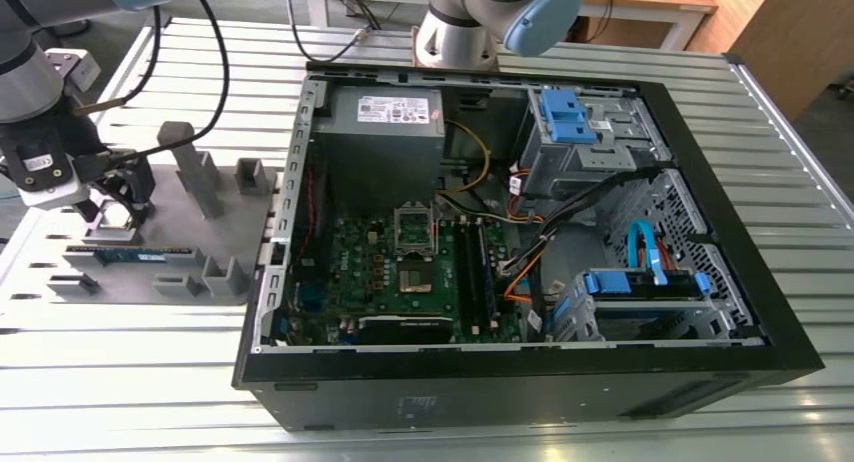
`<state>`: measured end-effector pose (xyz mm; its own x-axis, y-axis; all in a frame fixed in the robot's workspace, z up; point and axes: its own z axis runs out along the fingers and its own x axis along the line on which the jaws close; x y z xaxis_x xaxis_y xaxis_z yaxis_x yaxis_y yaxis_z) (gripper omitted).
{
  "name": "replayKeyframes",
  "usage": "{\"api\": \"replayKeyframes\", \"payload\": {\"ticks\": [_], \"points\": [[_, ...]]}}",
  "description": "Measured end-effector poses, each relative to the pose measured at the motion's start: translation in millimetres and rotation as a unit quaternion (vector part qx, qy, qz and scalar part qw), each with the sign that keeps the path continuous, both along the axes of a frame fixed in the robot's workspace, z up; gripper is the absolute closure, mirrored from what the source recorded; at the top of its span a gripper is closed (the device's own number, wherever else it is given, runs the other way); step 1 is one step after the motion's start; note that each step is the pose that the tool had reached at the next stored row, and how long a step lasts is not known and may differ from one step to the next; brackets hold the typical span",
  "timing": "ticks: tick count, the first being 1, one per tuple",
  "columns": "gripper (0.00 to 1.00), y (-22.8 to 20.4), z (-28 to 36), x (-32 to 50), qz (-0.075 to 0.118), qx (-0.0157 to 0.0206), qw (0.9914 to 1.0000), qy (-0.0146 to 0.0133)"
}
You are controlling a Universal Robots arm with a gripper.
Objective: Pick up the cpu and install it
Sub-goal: 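Pick up the cpu and move it towards the insertion slot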
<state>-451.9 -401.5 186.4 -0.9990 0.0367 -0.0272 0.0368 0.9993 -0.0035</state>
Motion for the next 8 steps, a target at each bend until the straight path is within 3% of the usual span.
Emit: {"api": "replayKeyframes", "payload": {"ticks": [8], "points": [[0.36,0.0,-1.9,0.0,0.009,-0.0001,0.99996,0.0001]]}}
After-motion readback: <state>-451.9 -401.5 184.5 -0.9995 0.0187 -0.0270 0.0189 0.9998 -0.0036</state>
